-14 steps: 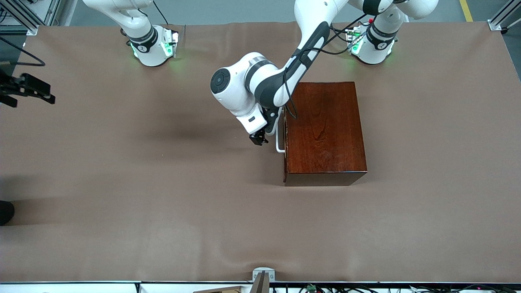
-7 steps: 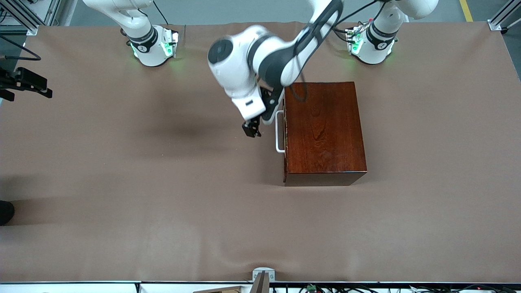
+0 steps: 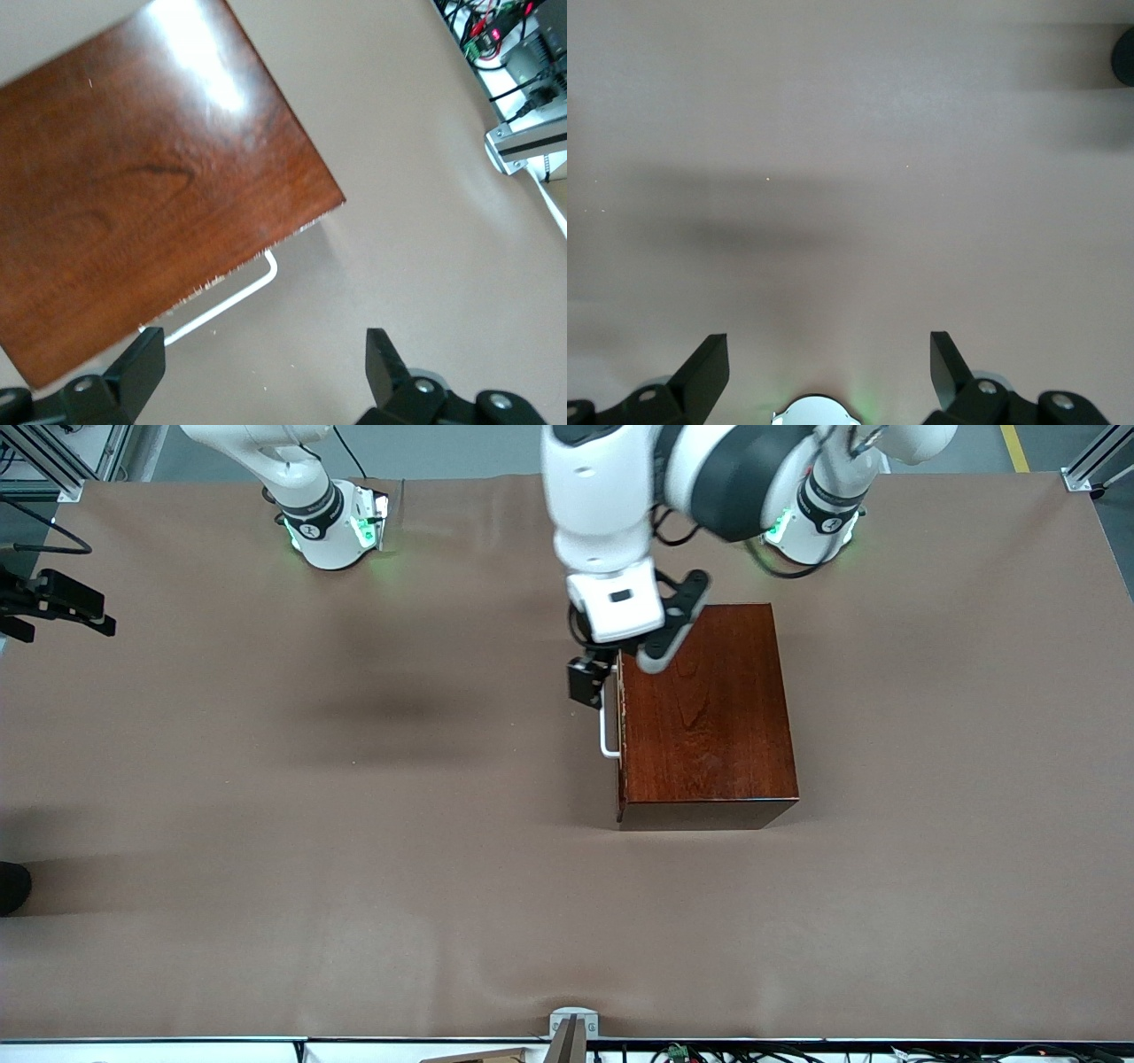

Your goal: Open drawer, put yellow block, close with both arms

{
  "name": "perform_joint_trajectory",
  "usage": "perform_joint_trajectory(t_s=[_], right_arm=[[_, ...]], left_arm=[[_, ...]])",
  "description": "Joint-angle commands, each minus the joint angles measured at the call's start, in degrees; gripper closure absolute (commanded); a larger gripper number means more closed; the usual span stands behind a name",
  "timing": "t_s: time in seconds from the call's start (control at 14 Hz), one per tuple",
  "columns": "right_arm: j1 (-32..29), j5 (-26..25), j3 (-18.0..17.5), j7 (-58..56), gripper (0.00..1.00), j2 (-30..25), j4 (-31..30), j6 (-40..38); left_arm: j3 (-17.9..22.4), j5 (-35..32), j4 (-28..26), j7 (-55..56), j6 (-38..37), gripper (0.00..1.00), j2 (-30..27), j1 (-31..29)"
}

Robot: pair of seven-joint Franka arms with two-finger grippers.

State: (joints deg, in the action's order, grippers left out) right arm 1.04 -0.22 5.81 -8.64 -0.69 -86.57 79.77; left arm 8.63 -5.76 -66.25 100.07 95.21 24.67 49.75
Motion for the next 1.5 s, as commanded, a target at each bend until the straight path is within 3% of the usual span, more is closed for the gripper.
perform_joint_trajectory(t_s=[0.0, 0.64, 1.42], right_arm=[[-1.22, -0.57, -0.89, -0.5, 0.0, -1.77, -1.76, 0.82], [-0.69, -0.48, -0.98, -0.5, 0.0, -1.94, -1.84, 0.73], [-0.69, -0.48, -0.98, -0.5, 0.0, -1.94, -1.84, 0.65]], left_arm=[[-0.46, 1.45, -2.13, -9.23, -3.52, 0.0, -4.44, -3.24], [-0.46, 4.26, -2.39, -42.38, -14.43, 0.0, -12.27, -20.64], [-0.46, 4.27, -2.92, -76.41, -18.04, 0.0, -16.67, -36.38]])
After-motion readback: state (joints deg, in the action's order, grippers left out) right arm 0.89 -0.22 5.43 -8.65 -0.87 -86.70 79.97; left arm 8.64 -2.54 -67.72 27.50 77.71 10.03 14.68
